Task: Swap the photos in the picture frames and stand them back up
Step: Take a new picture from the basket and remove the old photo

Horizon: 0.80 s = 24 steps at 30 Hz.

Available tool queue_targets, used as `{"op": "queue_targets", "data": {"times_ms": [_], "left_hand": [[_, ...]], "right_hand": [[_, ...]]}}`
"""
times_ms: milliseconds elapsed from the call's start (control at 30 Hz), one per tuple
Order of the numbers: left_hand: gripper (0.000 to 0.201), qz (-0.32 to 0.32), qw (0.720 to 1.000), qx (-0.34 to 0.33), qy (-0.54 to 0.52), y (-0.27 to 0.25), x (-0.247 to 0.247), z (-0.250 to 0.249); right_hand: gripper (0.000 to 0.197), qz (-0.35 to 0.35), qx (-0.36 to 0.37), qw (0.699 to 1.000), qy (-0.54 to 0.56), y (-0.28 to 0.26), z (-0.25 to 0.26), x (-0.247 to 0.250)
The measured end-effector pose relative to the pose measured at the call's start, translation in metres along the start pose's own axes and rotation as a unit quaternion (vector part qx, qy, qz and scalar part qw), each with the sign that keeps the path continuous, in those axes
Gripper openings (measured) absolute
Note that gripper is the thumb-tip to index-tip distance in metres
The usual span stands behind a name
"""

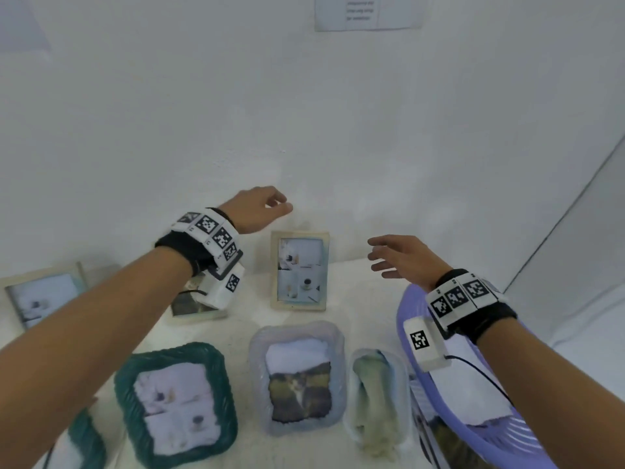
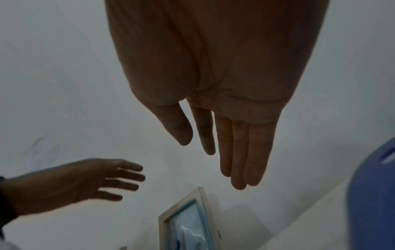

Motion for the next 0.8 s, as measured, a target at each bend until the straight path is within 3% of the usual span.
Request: {"op": "queue_targets", "data": {"times_ms": [200, 267, 467, 533, 633, 800], "left_hand": [[0.033, -0.038, 0.993, -0.092, -0.057, -0.068, -0.011, -0.082], [0.032, -0.022, 0.992, -0.111, -0.057, -0.088, -0.036, -0.104], [0.024, 0.033, 0.991, -0.111, -0.071, -0.136, -0.138, -0.141], [0.023, 0.047, 0.993, -0.092, -0.059, -0.146, -0.172, -0.145], [0.026, 0.076, 0.996, -0.053, 0.002, -0.155, -0.216, -0.148], [0.037, 0.087, 0.995, -0.023, 0.048, -0.159, -0.267, -0.156]], "right_hand": [[0.027, 0.04, 0.056, 0.986, -0.155, -0.075, -0.04, 0.036], [0.031, 0.072, 0.078, 0.965, -0.24, -0.105, -0.058, 0.042], [0.068, 0.191, 0.057, 0.889, -0.412, -0.197, -0.113, 0.05], [0.063, 0.215, 0.065, 0.864, -0.451, -0.216, -0.13, 0.052], [0.037, 0.182, 0.132, 0.856, -0.466, -0.228, -0.143, 0.059], [0.034, 0.075, 0.229, 0.879, -0.411, -0.237, -0.13, 0.091]]}}
Point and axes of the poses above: each hand's wrist, its own y-axis towards the middle knuckle, its own x-axis out of the back of the hand, z = x × y, the point moved 5 cm from there along y, towards the middle knuckle, and after that the axes turned 1 degree about -y, right-handed, at the moved point
